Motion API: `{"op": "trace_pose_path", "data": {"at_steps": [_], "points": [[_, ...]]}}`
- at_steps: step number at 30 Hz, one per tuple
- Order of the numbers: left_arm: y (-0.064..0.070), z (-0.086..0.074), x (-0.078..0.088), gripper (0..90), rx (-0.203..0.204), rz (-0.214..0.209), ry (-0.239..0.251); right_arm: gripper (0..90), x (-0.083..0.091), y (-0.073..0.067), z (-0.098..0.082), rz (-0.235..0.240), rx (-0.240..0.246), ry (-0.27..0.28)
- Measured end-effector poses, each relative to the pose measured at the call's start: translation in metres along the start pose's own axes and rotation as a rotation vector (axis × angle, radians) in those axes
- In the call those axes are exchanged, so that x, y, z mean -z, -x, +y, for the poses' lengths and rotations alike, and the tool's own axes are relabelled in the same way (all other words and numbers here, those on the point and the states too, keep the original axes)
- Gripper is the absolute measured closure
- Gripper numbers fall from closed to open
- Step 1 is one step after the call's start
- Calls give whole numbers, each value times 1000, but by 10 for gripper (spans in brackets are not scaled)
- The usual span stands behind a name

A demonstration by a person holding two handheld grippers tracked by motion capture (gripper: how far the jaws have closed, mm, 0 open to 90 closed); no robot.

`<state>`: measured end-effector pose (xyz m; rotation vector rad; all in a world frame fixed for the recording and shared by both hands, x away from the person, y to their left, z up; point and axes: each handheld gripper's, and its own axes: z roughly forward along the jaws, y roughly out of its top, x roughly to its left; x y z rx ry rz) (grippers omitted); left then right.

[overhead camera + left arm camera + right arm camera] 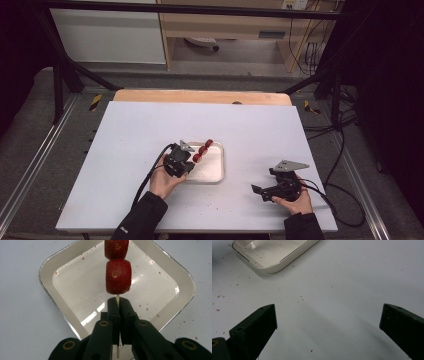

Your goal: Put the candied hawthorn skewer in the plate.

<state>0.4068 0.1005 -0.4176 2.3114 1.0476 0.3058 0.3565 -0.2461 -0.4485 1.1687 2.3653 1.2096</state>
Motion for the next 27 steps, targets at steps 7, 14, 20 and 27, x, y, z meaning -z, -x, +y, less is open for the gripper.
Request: {"op": "trace_pose_path", "data": {"at_steps": [7,14,20,27], "points": [[4,1,-11,880,8,22,-60,18,1,0,0,1,-1,1],[7,1,-13,878,7,45,-81,19,1,0,0,2,-5,2],[8,0,-14,866,0,50,-73,20,2,0,0,-4,-6,7],[4,-4,-2,764,-38,20,-37,18,3,1,1,-10,-13,12]]}}
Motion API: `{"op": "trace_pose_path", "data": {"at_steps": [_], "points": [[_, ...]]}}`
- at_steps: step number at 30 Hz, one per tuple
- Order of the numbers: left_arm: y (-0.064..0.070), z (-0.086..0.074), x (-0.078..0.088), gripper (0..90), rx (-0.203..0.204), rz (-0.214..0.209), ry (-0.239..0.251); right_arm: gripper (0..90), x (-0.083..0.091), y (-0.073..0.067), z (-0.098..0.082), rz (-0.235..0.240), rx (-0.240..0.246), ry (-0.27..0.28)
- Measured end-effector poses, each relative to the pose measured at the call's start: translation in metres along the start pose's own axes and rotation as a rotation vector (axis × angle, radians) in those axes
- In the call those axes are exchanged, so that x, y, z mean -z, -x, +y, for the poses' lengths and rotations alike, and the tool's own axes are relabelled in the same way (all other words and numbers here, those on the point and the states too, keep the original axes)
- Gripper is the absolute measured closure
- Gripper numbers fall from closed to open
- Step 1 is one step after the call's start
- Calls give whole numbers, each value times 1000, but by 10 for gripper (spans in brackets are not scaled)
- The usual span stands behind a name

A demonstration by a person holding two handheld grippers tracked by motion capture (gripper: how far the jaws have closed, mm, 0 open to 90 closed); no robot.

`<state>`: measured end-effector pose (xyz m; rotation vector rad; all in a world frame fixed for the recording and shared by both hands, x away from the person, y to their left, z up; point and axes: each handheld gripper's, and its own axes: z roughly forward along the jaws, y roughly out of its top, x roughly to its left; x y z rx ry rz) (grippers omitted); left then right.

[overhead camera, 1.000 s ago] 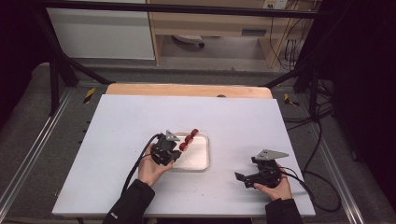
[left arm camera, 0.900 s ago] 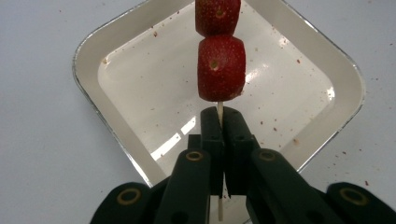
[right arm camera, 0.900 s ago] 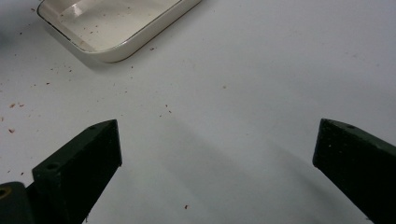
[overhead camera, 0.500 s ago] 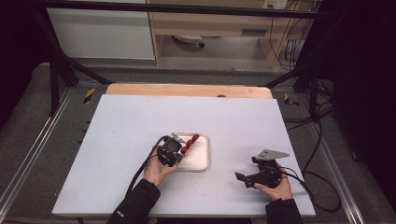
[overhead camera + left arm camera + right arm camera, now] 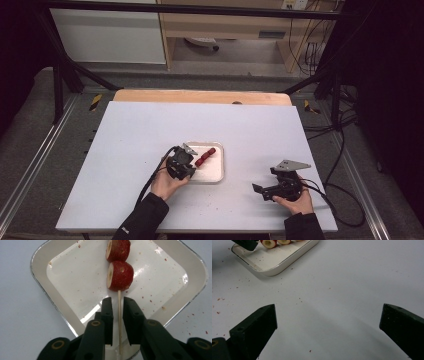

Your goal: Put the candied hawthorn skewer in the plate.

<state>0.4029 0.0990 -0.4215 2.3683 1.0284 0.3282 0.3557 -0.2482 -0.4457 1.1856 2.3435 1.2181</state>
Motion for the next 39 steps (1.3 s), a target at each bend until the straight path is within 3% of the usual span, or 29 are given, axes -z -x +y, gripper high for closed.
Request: {"op": "trace_pose_path", "data": {"at_steps": [13,18,22,28,39], "points": [[-21,-26,42,369,-34,-62,115,10,6,2,2,-7,-6,11],[-31,-43,54,268,-43,-78,151,10,7,2,2,-8,-9,12],[-38,-58,61,200,-51,-68,159,8,7,2,2,-7,-6,13],[-51,-87,68,161,-23,-47,165,8,7,2,0,-4,-1,8],[-72,-133,71,115,59,-8,228,8,4,1,-5,0,0,-25]]}}
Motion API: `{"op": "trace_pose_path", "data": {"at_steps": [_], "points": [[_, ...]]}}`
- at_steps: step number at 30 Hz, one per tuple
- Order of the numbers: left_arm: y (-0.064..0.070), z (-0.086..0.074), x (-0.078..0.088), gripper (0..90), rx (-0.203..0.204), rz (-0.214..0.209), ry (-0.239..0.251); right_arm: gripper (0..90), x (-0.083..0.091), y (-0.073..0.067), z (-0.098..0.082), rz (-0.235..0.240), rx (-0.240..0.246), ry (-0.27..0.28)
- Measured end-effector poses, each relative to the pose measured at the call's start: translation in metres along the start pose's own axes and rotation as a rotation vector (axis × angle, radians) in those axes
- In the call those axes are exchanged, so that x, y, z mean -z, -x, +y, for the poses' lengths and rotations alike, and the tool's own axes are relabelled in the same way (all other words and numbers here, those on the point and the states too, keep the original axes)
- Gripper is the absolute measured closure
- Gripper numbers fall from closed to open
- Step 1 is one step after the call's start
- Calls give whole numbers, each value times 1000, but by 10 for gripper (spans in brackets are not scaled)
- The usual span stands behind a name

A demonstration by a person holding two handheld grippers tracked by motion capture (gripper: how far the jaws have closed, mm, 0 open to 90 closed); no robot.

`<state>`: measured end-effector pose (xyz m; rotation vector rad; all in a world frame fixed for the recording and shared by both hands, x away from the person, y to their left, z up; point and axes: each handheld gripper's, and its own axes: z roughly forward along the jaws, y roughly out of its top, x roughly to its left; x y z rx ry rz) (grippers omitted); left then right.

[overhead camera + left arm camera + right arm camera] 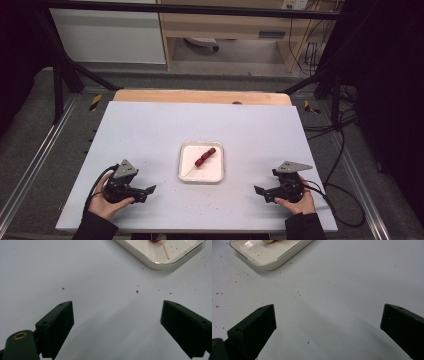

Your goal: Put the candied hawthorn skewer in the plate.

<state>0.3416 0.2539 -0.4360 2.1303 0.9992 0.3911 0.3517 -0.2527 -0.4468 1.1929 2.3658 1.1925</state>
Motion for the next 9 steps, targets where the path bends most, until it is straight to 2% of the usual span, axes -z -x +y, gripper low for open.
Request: {"op": "trace_pose_path", "data": {"at_steps": [4,9], "points": [[-5,-10,4,107,25,-14,22,8,0,-1,-2,5,14,-3],[-7,-13,5,107,34,-15,22,10,1,0,-5,4,1,0]]}}
